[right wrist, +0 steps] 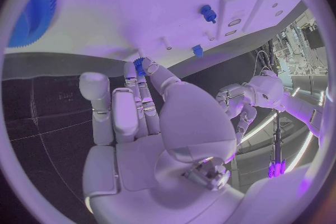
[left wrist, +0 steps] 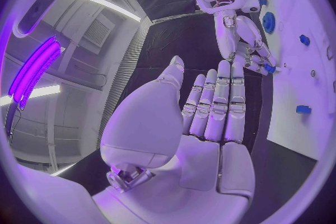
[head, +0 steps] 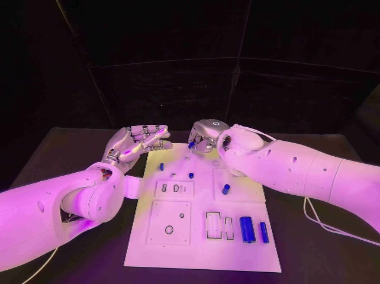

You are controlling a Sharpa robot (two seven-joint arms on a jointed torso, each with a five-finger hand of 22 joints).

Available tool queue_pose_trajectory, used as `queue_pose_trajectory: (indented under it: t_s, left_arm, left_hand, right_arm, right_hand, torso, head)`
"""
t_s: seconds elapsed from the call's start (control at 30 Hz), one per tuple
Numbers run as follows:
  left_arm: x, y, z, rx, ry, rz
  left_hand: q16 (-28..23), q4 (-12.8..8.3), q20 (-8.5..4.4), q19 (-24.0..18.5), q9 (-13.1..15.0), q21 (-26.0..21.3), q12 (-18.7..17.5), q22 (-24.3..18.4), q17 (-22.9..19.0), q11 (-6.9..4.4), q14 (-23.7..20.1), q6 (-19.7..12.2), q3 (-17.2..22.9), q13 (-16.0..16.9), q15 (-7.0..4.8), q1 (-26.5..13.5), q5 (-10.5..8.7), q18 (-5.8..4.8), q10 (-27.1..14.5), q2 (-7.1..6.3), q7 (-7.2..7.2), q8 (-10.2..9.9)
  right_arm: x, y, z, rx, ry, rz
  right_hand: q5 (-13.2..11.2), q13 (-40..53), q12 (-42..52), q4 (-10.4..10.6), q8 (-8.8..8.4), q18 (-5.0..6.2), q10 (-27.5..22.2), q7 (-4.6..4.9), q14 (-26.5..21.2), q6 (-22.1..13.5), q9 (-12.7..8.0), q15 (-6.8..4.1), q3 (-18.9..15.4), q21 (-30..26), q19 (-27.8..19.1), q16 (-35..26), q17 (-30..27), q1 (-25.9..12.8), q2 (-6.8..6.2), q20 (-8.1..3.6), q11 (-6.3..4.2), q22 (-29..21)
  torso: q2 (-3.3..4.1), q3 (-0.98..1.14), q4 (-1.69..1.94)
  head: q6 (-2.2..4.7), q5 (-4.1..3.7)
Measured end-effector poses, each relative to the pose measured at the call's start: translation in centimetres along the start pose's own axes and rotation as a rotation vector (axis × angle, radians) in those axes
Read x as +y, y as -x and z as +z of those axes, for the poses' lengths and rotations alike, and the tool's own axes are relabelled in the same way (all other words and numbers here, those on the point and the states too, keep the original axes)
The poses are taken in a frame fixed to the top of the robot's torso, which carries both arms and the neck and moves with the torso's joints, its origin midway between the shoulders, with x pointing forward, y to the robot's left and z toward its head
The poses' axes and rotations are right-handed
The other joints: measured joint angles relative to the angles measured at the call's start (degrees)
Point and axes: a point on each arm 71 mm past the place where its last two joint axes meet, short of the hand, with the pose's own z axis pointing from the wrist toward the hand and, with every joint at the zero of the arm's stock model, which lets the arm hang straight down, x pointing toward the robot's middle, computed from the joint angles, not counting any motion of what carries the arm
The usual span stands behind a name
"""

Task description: Assemble the parts on the task board

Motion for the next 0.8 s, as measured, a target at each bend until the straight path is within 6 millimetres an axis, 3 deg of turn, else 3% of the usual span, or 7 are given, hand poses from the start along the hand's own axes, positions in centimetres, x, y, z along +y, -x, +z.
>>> queue_pose_trajectory:
  t_s: [0.47, 0.8]
  left_arm:
    - [0.02, 0.15, 0.02, -0.003, 0.002, 0.002]
    - [0.02, 0.17, 0.03, -0.003, 0.003, 0.002]
  left_hand:
    - [-0.22, 0.00, 0.00, 0.00, 0.00, 0.00, -0.21, 0.01, 0.04, 0.00, 0.00, 0.00, 0.00, 0.00, 0.00, 0.00, 0.00, 0.00, 0.00, 0.00, 0.00, 0.00]
    - [-0.22, -0.16, 0.00, 0.00, 0.00, 0.00, -0.21, -0.06, 0.04, 0.00, 0.00, 0.00, 0.16, -0.05, 0.00, 0.29, 0.00, 0.00, 0.00, 0.29, 0.00, 0.00]
  right_arm:
    - [-0.14, -0.17, -0.61, 0.004, 0.005, -0.001]
    - [-0.07, -0.18, -0.57, 0.004, 0.005, -0.003]
  right_hand:
    - [0.00, 0.00, 0.00, 0.00, 0.00, 0.00, 0.00, 0.01, 0.00, -0.01, 0.07, 0.00, 0.00, 0.00, 0.00, 0.00, -0.04, -0.23, -0.23, 0.00, 0.00, 0.08]
    - [0.00, 0.00, -0.22, 0.25, -0.15, 0.00, 0.00, 0.21, 0.00, 0.19, 0.05, 0.00, 0.25, 0.00, 0.00, 0.00, -0.04, -0.44, -0.45, 0.00, 0.00, 0.07]
  torso:
    - [0.08, 0.01, 0.00]
    - [0.13, -0.05, 0.06]
  head:
    - [0.10, 0.35]
    - [0.15, 0.19]
